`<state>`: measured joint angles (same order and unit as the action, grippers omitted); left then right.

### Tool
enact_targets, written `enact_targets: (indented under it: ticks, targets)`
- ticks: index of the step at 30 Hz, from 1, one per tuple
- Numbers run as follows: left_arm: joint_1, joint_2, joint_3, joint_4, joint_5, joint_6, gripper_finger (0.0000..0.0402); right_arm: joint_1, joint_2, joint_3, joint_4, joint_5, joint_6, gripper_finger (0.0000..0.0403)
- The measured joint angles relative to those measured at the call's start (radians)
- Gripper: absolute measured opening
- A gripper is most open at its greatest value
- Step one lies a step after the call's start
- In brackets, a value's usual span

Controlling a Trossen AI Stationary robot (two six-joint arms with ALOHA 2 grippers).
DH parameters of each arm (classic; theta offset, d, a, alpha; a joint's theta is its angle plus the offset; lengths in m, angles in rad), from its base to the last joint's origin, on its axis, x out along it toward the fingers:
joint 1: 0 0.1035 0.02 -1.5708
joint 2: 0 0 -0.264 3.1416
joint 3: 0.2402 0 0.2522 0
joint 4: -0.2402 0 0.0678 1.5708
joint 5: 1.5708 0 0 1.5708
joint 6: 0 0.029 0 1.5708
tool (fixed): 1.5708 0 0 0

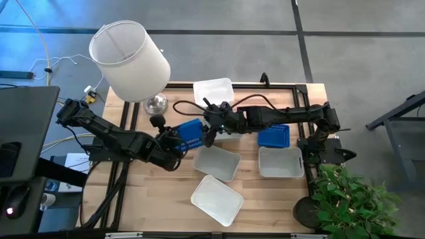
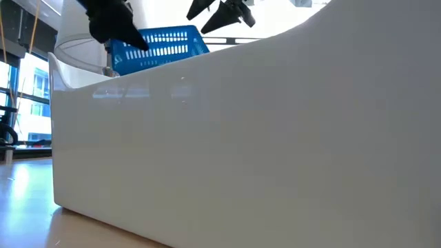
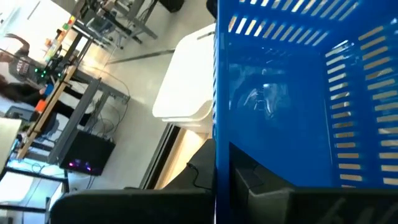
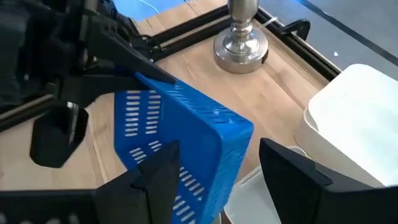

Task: Stack baskets by color
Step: Stack the left blue bin into the top blue bin

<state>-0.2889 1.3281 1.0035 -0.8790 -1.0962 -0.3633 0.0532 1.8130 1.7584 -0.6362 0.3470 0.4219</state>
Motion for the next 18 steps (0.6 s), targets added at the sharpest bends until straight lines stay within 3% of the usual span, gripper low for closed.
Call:
enact_targets:
  ticks: [13,18]
  targets:
    - [0.034,0.000,0.001,0.151,0.019,0.092,0.0000,-0.007,0.044,0.000,-0.083,0.019,0.051,0.0204]
    - [0.038,0.000,0.001,0.173,0.039,0.108,0.0000,-0.008,0.054,0.000,-0.097,0.020,0.071,0.0160]
